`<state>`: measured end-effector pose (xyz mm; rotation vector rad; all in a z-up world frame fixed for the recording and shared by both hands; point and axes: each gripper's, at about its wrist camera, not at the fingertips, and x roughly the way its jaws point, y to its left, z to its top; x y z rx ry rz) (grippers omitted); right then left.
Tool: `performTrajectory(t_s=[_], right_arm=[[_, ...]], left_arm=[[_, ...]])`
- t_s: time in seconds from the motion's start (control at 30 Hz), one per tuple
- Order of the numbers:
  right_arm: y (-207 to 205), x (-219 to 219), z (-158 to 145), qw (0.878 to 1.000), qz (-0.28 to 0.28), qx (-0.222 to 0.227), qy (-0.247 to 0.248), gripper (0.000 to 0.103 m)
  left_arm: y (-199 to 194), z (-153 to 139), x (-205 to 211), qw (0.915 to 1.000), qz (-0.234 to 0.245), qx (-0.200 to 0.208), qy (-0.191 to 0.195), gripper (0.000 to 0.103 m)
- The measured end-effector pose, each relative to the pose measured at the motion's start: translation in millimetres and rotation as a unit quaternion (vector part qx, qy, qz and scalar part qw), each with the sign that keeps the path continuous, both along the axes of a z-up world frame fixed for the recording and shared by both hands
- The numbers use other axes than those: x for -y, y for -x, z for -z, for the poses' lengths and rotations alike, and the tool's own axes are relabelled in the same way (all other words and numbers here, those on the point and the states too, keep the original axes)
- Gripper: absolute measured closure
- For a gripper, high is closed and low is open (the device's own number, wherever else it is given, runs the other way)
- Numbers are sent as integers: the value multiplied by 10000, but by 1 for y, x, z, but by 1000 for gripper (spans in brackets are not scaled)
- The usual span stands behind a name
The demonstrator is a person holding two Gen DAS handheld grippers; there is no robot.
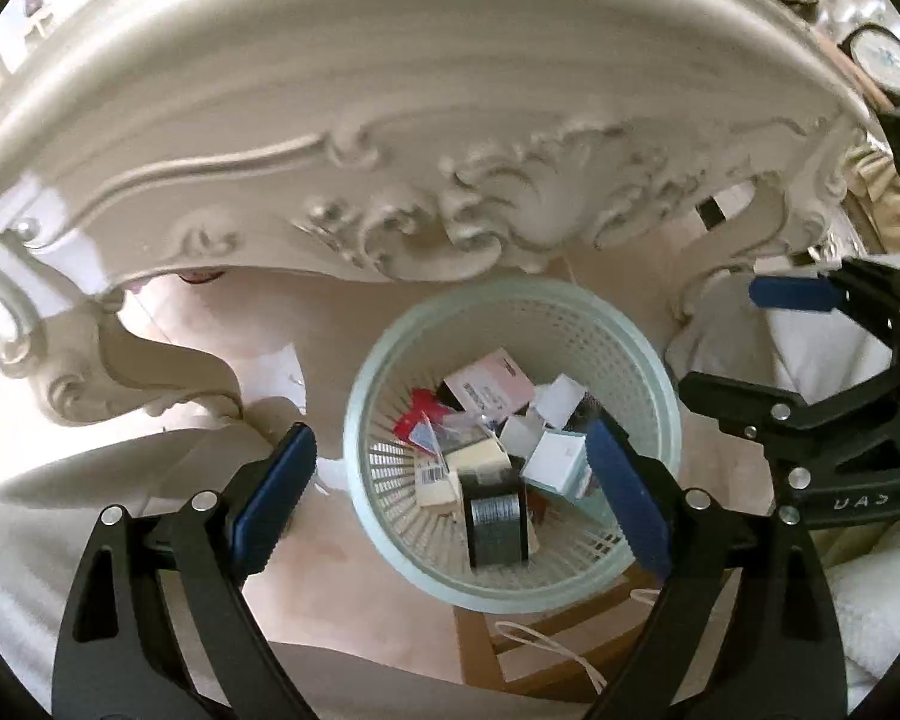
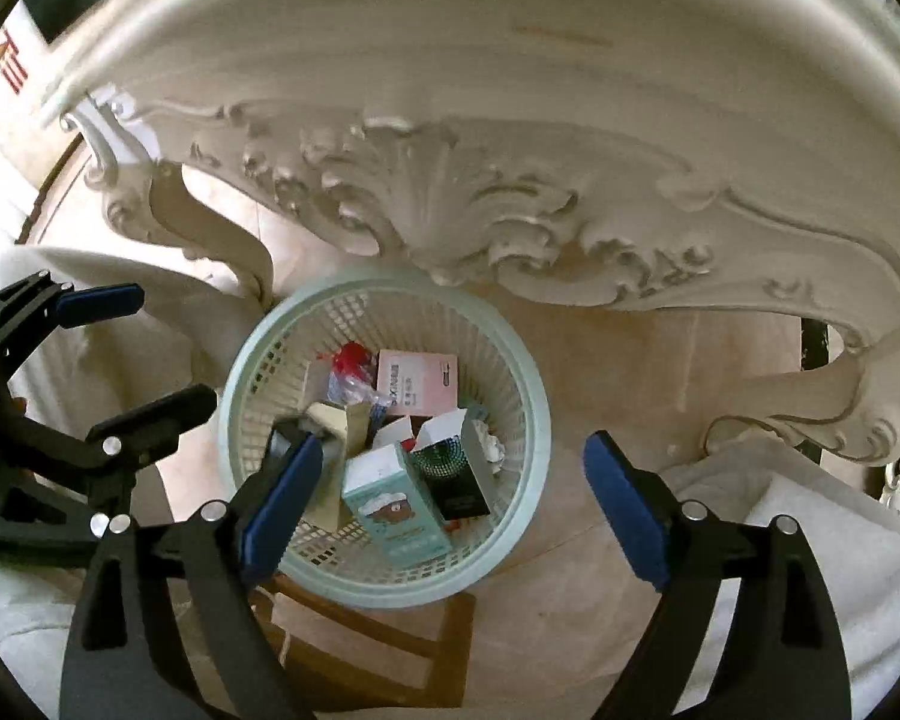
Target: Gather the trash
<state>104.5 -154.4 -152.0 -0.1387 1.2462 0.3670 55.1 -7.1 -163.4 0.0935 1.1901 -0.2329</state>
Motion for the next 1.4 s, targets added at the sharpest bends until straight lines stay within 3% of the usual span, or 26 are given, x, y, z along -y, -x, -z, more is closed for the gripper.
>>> performTrajectory(t_s=[0.2, 0.47, 0.7, 0.93, 1.4], right_arm=[[3, 5, -15, 9996, 275, 89, -36, 18], [6, 24, -55, 9938, 1020, 446, -40, 18], [15, 27, -77, 9904, 1172, 727, 94, 18], [21, 32, -87, 9872, 1330, 862, 175, 18], [32, 31, -102, 9842, 1394, 1060, 266, 18]], left_arm=[[-1, -18, -8, 9995, -275, 81, 154, 14], [5, -69, -17, 9934, -940, 631, 203, 14], [14, -102, -19, 9881, -1194, 857, 461, 14], [26, -125, -17, 9822, -1425, 1219, 143, 14], [39, -147, -15, 9797, -1444, 1392, 55, 14]])
